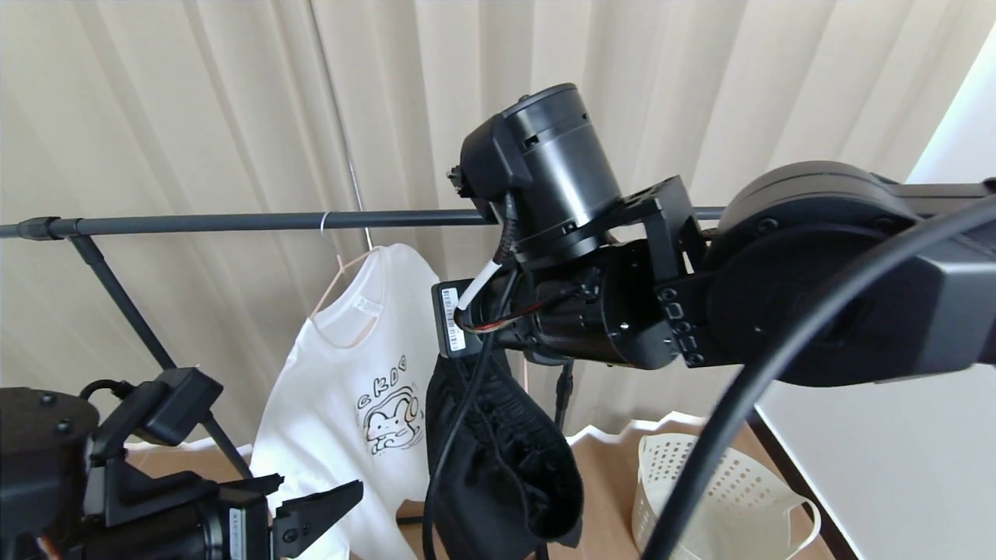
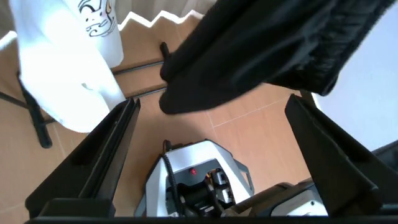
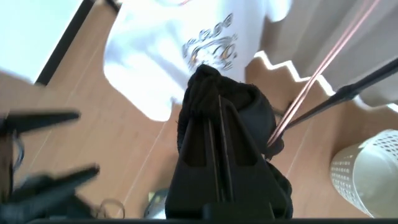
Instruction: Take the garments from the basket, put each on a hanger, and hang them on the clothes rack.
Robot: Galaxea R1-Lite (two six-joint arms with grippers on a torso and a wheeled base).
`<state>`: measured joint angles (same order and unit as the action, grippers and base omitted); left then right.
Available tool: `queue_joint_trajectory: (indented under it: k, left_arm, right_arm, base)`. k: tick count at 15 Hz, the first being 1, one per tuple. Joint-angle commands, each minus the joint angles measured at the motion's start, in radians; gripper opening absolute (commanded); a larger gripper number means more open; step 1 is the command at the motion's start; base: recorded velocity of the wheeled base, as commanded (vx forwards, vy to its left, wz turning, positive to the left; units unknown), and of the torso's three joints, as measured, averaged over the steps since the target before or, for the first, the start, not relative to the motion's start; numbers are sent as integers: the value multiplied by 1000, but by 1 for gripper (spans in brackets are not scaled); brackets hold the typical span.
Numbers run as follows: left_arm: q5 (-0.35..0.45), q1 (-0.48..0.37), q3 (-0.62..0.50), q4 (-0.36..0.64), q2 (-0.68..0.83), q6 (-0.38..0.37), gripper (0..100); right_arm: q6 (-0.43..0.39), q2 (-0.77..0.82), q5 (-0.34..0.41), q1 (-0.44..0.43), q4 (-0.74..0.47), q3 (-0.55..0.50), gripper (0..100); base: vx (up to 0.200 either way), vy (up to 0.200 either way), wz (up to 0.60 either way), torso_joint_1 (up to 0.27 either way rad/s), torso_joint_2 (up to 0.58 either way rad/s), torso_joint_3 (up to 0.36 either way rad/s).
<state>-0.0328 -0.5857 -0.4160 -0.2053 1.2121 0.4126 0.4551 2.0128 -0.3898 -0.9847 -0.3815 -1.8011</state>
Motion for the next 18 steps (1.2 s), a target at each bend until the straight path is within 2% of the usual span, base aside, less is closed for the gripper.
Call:
queue_joint_trajectory:
  k: [1, 2, 3, 5, 8, 14, 15, 17, 18]
  left_arm:
    - [-53, -101, -73, -2, 116, 60, 100]
    - [-82, -121, -96, -2, 147, 74, 100]
    - [-145, -154, -150, -2, 210, 111, 100]
    - [-216, -186, -228, -5, 307, 178, 100]
    - [-349, -194, -273, -89, 455, 221, 100]
    - [-411, -192, -259, -111, 563, 223, 100]
    - [-443, -194, -254, -117, 567, 223, 100]
    - [-440, -212, -244, -115, 483, 218, 100]
    - [-429, -258, -205, -117, 418, 212, 100]
  right_arm:
    - [11, 61, -23, 0, 0, -44, 0]
    - [11, 60, -29, 0, 1, -44, 0]
    - [11, 55, -44, -2, 1, -43, 0]
    - [16, 49, -49, -2, 1, -43, 0]
    - [27, 38, -54, -2, 1, -43, 0]
    - [28, 1, -60, -3, 0, -38, 0]
    - [33, -11, -60, -3, 0, -34, 0]
    - [40, -9, -60, -2, 0, -35, 0]
    - [39, -2, -60, -2, 0, -37, 0]
  base:
    - [0, 0, 0, 0, 0, 0]
    - [0, 0, 0, 0, 0, 0]
    - [0, 0, 0, 0, 0, 0]
    - [0, 0, 0, 0, 0, 0]
    - [0, 0, 0, 0, 0, 0]
    - [0, 0, 0, 0, 0, 0]
    - [0, 0, 0, 0, 0, 0]
    - [0, 0, 0, 0, 0, 0]
    - [0, 0, 0, 0, 0, 0]
